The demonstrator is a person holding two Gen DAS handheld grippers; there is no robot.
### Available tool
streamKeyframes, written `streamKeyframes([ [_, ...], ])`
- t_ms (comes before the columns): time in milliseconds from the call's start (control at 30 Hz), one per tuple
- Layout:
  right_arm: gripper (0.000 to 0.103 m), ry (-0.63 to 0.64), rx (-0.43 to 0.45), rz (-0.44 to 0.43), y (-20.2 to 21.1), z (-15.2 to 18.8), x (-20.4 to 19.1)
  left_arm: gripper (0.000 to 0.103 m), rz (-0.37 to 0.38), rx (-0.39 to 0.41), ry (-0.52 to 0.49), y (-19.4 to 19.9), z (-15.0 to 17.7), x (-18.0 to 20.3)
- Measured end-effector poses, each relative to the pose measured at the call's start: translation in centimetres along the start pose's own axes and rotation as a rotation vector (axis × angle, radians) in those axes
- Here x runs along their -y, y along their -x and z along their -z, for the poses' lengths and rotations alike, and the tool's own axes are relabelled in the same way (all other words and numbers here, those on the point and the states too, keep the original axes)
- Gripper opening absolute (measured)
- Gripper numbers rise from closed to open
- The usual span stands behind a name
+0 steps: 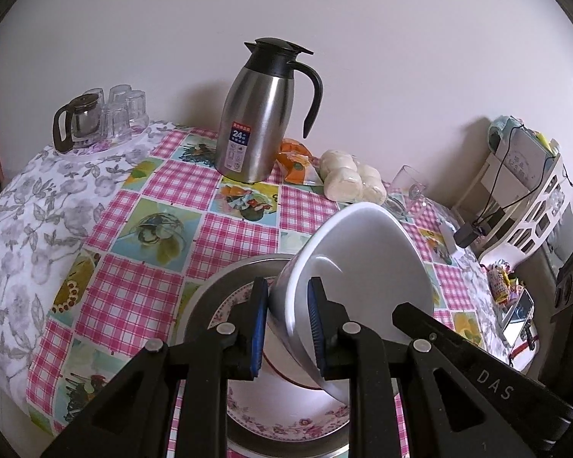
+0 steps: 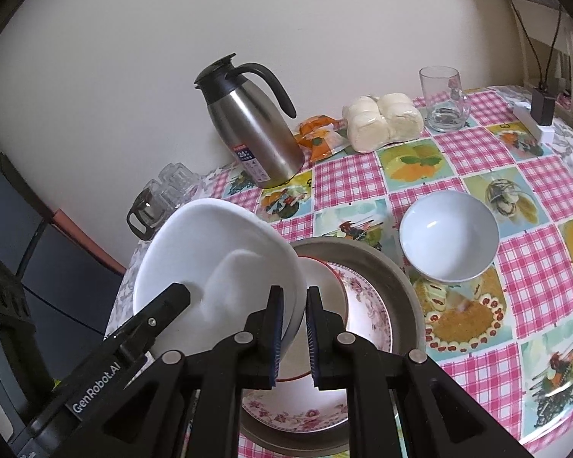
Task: Organize plates and bowls
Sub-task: 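Lower the white square bowl onto the red-rimmed bowl in the steel basin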
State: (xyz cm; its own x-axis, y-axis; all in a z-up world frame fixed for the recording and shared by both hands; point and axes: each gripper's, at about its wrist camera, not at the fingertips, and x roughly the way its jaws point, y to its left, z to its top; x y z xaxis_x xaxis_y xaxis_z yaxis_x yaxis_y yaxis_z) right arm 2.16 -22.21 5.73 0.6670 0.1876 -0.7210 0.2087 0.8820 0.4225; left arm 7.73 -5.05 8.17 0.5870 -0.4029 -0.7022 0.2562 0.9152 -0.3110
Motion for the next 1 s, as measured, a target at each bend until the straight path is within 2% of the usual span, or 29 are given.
streamKeyframes([
  [467,0.014,-0.041,-0.022,0.01,-1.0,-0.1,2.0,0.021,0.003,-0.074,0.015,-2.6,0.7,0.3],
  [1000,0.016,-0.019,-0.075,0.045,-2.7,0.5,1.2,0.024,-0.021,-0.135,0.063,-3.6,0.9,-0.9],
])
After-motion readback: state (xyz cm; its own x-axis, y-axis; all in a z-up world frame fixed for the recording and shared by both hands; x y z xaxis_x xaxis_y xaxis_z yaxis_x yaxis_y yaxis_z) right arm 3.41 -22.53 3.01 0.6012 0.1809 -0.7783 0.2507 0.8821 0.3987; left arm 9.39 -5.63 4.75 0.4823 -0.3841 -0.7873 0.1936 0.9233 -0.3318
